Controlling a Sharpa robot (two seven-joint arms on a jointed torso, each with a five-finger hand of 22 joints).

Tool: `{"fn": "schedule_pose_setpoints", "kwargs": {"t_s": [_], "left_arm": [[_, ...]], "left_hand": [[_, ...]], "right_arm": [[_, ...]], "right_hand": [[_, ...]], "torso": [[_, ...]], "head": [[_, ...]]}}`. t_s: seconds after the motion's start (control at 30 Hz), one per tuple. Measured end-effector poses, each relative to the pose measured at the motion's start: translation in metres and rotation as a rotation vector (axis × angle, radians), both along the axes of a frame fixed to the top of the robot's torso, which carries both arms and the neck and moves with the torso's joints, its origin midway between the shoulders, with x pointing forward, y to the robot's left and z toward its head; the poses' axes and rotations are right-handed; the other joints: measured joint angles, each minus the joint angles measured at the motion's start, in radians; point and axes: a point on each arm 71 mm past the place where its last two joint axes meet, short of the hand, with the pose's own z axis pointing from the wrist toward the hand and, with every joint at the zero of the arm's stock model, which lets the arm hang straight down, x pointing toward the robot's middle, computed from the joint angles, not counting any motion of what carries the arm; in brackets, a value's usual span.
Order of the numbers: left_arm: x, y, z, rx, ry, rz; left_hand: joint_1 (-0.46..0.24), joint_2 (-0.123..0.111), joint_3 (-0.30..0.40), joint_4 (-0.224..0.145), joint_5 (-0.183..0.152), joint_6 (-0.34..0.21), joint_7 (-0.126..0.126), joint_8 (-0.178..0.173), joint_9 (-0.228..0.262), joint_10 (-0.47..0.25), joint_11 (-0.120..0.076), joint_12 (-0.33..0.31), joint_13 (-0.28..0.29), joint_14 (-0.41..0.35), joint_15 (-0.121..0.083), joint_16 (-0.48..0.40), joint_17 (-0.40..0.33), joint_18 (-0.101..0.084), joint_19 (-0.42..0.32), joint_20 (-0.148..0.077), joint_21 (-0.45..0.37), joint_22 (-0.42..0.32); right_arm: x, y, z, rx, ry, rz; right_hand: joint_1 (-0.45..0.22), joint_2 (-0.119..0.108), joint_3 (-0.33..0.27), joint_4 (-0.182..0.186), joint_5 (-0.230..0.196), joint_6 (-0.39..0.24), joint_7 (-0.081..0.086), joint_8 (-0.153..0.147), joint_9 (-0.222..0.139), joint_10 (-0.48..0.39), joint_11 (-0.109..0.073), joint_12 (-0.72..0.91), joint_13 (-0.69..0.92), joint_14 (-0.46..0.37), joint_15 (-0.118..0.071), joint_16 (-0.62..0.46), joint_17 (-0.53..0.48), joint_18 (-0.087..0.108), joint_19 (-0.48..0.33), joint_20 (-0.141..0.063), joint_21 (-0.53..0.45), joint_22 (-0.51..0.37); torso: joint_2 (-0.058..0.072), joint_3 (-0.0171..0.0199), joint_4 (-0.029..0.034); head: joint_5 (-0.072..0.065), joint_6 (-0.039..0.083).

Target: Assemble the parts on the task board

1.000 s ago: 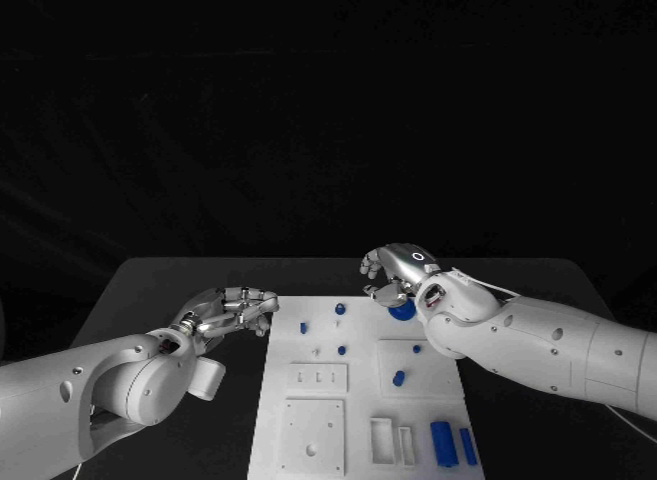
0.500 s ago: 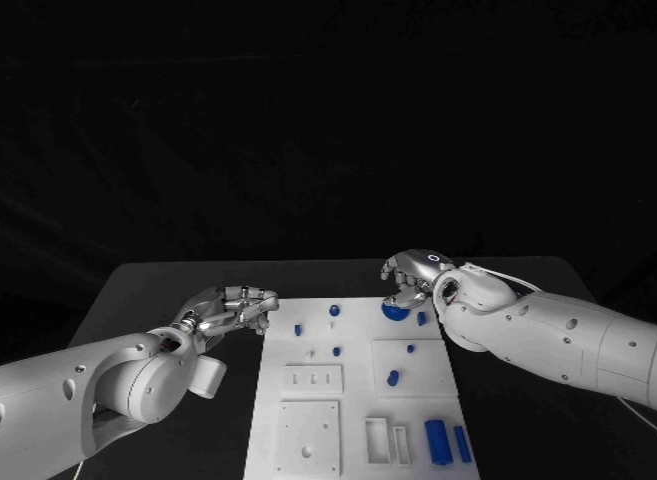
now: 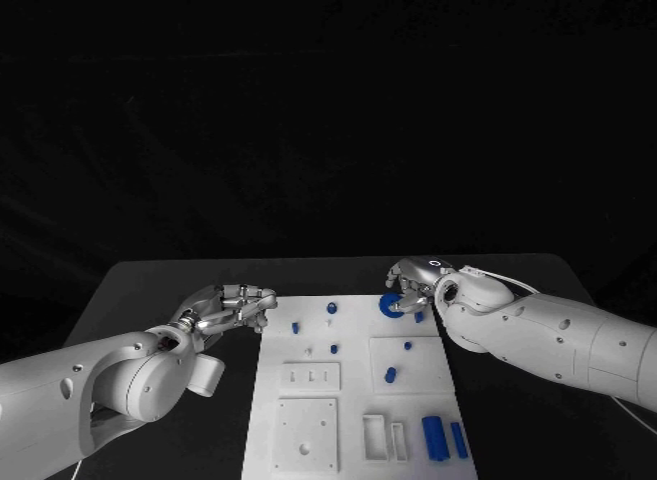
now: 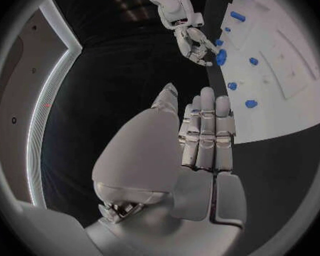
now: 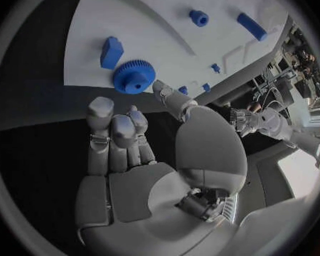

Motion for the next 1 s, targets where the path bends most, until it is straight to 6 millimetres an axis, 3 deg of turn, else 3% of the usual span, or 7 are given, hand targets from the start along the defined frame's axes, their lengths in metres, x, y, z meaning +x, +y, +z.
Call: {"fn": "schedule_pose_setpoints", "kwargs": {"t_s": [0.47, 0.53, 1.0], "left_arm": [[0.001, 0.001, 0.000, 0.001, 0.000, 0.001], [0.001, 0.001, 0.000, 0.001, 0.000, 0.002], [0.001, 0.001, 0.000, 0.001, 0.000, 0.001]], "left_hand": [[0.000, 0.000, 0.000, 0.000, 0.000, 0.000, 0.000, 0.000, 0.000, 0.002, 0.002, 0.000, 0.000, 0.000, 0.000, 0.000, 0.000, 0.000, 0.000, 0.000, 0.000, 0.000], [0.000, 0.000, 0.000, 0.000, 0.000, 0.000, 0.000, 0.000, 0.000, 0.002, 0.002, 0.000, 0.000, 0.000, 0.000, 0.000, 0.000, 0.000, 0.000, 0.000, 0.000, 0.000], [0.000, 0.000, 0.000, 0.000, 0.000, 0.000, 0.000, 0.000, 0.000, 0.001, 0.001, 0.000, 0.000, 0.000, 0.000, 0.000, 0.000, 0.000, -0.004, 0.000, 0.000, -0.001]], "right_arm": [[0.001, -0.005, -0.006, -0.012, 0.023, -0.013], [0.001, -0.005, -0.007, -0.013, 0.027, -0.012], [0.002, -0.005, -0.012, -0.017, 0.043, -0.013]], "right_hand": [[-0.005, 0.005, 0.012, 0.009, 0.005, 0.000, -0.001, 0.001, 0.002, 0.000, 0.000, 0.012, 0.004, -0.001, -0.001, 0.000, 0.014, 0.000, -0.002, -0.002, 0.020, 0.000], [-0.001, 0.015, 0.023, 0.011, 0.005, 0.005, -0.005, 0.008, 0.004, 0.002, -0.002, 0.012, 0.004, -0.003, -0.003, 0.002, 0.017, -0.010, -0.007, -0.007, 0.028, 0.000], [-0.011, 0.037, 0.038, 0.021, 0.005, 0.021, -0.020, 0.024, 0.012, 0.009, -0.009, 0.020, 0.006, -0.003, -0.004, 0.002, 0.029, -0.010, -0.013, -0.004, 0.043, 0.000]], "torso": [[-0.001, -0.0011, 0.0000], [-0.001, -0.0012, 0.0000], [-0.001, -0.0012, -0.0003]], "head": [[0.002, -0.005], [0.002, -0.005], [0.001, -0.010]]}}
